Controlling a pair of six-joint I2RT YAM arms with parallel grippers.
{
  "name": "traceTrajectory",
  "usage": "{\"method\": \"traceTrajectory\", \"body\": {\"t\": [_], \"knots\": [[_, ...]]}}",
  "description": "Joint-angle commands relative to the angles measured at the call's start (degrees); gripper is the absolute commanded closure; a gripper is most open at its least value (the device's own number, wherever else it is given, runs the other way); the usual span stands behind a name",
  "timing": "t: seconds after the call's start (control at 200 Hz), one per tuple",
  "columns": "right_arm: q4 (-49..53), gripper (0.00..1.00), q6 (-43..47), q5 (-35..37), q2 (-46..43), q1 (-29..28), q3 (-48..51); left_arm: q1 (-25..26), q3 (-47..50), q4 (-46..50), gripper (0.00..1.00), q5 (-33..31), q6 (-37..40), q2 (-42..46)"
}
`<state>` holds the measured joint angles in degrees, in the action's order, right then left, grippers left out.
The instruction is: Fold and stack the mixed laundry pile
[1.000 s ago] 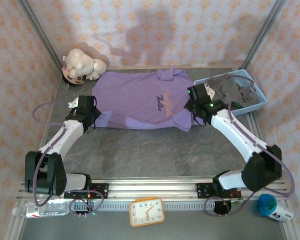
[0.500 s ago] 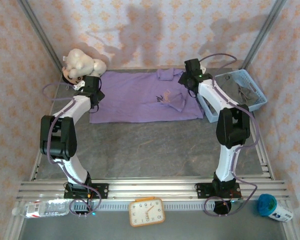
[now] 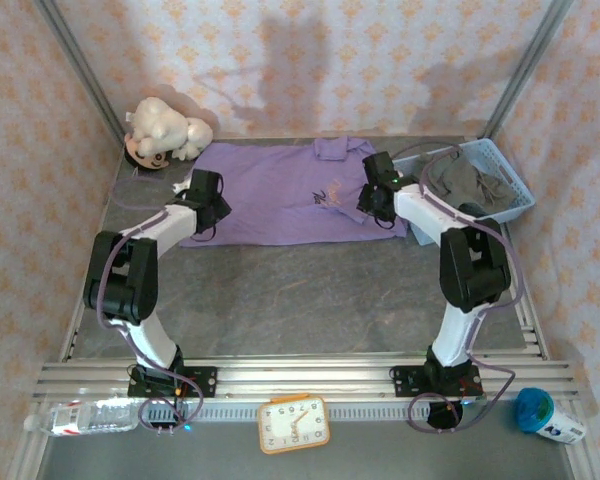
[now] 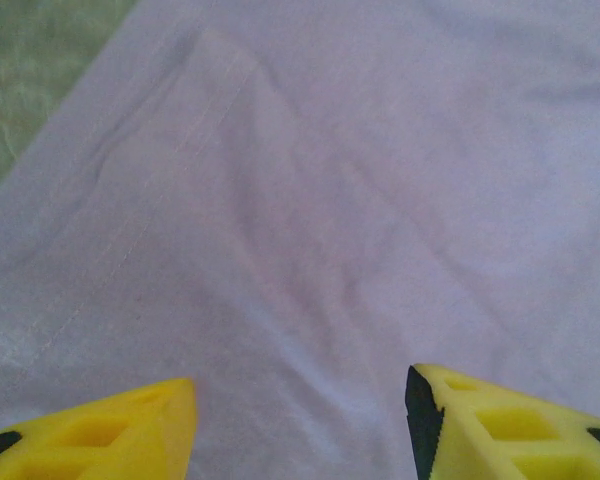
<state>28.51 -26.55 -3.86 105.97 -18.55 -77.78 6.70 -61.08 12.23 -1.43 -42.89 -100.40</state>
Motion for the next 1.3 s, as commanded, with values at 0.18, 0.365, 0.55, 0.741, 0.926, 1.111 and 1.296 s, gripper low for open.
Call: {"method": "traceTrajectory", "body": {"t": [0.18,0.365,0.55,0.741,0.926,1.111,1.296], "knots": [[-3.2,0.59,-3.1,-4.7,6.3,-1.0,2.8,-2.0,4.9,-2.0,0.43,0.6,-5.4,-5.1],[-1.6,0.56,-5.1,-5.8,7.6,-3.7,5.0,-3.4,8.9,-2.2,0.42,1.3,-5.0,-2.6],[-0.2,0.53,-6.8,-8.3,2.9,-7.3,10.5,-4.8,14.5,2.6,0.42,-2.8,-2.3,4.4],[2.2,0.51,-5.6,-9.6,-8.2,-8.2,17.0,-8.5,20.2,4.6,0.42,-6.6,1.2,11.4],[8.3,0.53,-4.1,-5.5,-17.3,-4.6,21.4,-8.9,19.3,4.0,0.42,-5.2,1.6,10.6],[6.8,0.61,-5.2,-7.7,-23.5,0.6,28.4,-8.9,18.3,2.1,0.45,-3.0,0.8,7.8],[1.3,0.64,-5.4,-12.0,-23.6,0.7,32.4,-8.9,17.9,1.7,0.49,-2.9,1.2,7.2]]}}
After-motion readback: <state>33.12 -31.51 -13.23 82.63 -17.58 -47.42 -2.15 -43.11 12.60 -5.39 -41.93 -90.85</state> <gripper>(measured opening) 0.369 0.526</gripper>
